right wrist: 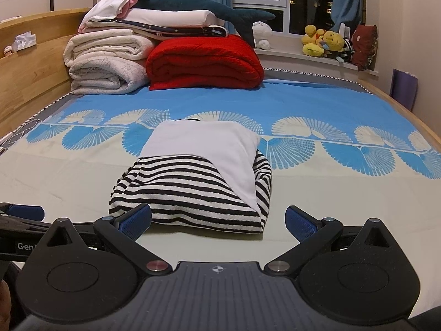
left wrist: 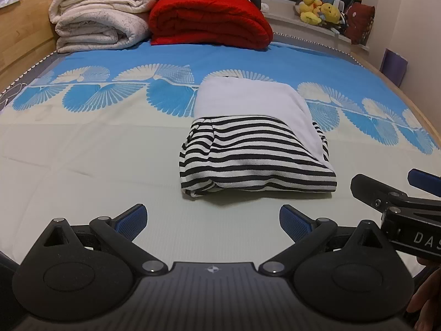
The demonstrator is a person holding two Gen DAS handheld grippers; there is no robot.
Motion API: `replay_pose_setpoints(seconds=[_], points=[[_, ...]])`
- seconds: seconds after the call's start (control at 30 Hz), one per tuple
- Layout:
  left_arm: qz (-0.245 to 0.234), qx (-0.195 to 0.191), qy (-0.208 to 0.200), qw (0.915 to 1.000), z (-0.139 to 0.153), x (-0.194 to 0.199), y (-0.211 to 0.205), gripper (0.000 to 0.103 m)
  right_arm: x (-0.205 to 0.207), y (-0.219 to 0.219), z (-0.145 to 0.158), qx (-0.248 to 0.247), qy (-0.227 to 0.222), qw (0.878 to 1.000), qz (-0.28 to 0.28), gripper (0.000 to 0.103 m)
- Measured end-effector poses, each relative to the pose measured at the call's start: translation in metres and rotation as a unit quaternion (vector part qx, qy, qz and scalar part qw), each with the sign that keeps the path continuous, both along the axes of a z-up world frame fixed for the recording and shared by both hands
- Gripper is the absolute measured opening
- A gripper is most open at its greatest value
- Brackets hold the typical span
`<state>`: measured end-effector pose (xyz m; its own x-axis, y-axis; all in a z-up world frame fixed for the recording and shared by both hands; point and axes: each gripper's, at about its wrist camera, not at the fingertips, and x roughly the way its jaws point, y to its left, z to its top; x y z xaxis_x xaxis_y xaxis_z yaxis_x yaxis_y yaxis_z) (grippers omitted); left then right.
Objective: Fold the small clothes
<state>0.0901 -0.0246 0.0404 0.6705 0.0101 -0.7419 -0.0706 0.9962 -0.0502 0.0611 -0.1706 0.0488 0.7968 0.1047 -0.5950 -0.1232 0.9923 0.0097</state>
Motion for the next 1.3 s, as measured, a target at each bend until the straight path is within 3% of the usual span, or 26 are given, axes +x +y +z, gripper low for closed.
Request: replay_pose_setpoints(seconds=[1.3], points=[[-0.003, -0.001, 0.001, 1.0000, -0.0033, 0.0005, 0.0000, 0.102, 0.0004, -0.0006, 0.0002, 0.000, 0.001, 1.000, 0.001, 0.102]])
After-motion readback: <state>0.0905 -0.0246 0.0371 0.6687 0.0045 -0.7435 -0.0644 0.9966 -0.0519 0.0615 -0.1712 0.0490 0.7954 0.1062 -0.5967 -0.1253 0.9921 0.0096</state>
